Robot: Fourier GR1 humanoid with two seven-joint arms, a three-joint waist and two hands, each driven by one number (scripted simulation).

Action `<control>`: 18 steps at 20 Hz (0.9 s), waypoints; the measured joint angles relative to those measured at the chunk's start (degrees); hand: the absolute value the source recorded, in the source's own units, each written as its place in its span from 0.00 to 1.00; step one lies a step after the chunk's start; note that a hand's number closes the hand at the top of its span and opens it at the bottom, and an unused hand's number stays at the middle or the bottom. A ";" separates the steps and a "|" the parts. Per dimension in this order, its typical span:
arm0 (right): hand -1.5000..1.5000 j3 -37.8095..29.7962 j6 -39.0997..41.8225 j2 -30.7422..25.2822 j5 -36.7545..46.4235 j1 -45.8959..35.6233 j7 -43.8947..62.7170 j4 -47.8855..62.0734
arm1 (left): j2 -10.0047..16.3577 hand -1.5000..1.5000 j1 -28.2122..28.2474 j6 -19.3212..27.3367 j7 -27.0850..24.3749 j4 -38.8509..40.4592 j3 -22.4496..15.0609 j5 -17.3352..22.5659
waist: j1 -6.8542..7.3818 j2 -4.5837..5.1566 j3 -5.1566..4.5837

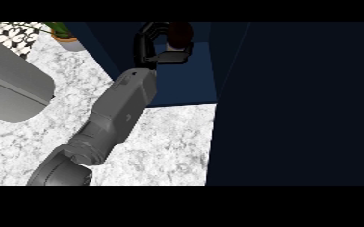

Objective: Pick up the wine, place it into the cabinet and close the cabinet

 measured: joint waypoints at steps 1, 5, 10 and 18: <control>0.00 0.52 0.01 0.16 0.03 0.27 -0.07 -0.08 | 0.05 0.00 -0.03 0.46 0.12 0.40 -0.01 -0.21 | -0.03 -0.02 0.01; 0.00 1.29 -0.01 0.43 0.22 0.43 -0.70 -0.10 | 0.33 0.00 -0.46 1.54 1.19 1.69 -0.07 -0.90 | -0.30 0.06 0.02; 0.00 0.49 -0.17 0.30 0.20 -0.70 -0.38 0.19 | 0.44 0.00 -0.48 3.84 0.08 2.28 -0.50 -2.03 | -0.44 0.13 0.02; 0.00 0.19 0.52 0.34 -0.23 0.01 -1.09 0.33 | 0.89 0.00 0.18 5.74 -1.91 2.80 -1.49 -4.00 | -0.99 0.17 0.14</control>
